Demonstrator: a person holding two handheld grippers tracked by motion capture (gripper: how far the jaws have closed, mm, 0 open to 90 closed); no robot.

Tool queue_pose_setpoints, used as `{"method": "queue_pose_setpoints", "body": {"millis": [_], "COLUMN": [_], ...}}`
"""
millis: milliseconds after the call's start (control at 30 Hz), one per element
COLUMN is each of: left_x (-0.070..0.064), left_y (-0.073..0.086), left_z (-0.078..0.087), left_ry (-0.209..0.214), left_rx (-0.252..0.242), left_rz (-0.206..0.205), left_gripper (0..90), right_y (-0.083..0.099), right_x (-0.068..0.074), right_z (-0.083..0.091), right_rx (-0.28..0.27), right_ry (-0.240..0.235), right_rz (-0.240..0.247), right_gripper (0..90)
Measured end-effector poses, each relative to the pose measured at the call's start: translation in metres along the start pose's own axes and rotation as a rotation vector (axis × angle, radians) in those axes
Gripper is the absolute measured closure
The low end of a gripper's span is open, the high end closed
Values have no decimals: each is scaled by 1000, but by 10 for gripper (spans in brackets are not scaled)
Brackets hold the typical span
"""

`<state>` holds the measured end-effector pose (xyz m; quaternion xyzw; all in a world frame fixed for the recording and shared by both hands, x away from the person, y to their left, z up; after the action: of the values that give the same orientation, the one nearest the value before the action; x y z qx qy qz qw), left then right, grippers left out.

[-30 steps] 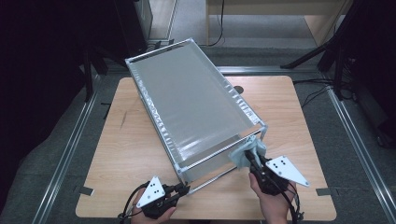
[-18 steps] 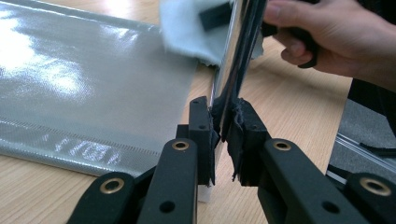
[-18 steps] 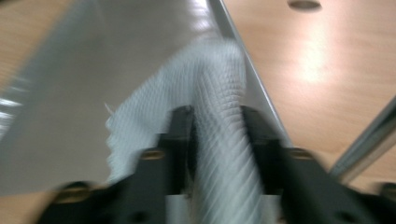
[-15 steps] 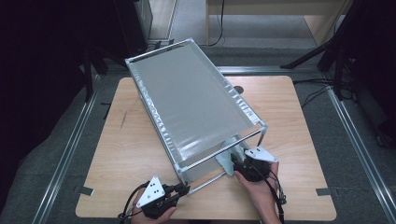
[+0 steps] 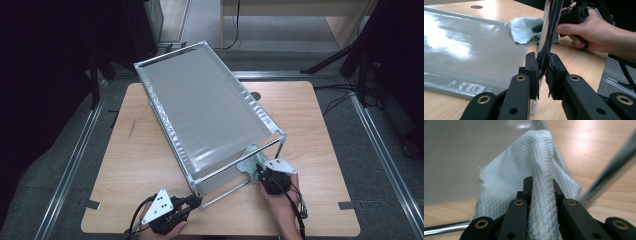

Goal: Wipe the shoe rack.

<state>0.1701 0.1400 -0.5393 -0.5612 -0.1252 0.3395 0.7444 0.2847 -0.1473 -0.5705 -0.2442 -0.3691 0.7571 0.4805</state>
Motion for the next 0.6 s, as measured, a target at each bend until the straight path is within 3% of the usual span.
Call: {"method": "queue_pose_setpoints", "body": {"millis": [67, 133, 333, 400, 500, 600], "left_x": [0, -1, 0, 0, 0, 1], "left_y": [0, 0, 1, 1, 1, 1], "left_z": [0, -1, -1, 0, 0, 1], "left_ry": [-2, -4, -3, -3, -4, -6], "left_rx": [0, 1, -2, -1, 1, 1], "left_rz": [3, 2, 9, 8, 6, 6], "left_gripper": [806, 806, 805, 806, 806, 806], "right_y": [1, 2, 6, 7, 7, 4], "right_x": [12, 31, 100, 112, 107, 83], "right_z": [0, 0, 6, 7, 4, 3], "right_rx": [4, 9, 22, 18, 17, 24], "right_ry": [-47, -91, -308, -328, -308, -232], "right_rz": [5, 51, 178, 208, 212, 175], "right_gripper": [811, 810, 803, 799, 797, 798]}}
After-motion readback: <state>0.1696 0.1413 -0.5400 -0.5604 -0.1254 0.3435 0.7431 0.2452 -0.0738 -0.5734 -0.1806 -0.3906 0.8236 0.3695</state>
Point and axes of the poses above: each handheld gripper's, and its own axes: z roughly backward along the jaws, y roughly out of its underside, x roughly to its left, the point moved 3 cm from there along -z, roughly forward along the jaws, and after that the axes turned 3 degrees about z, right-handed, at the moved point
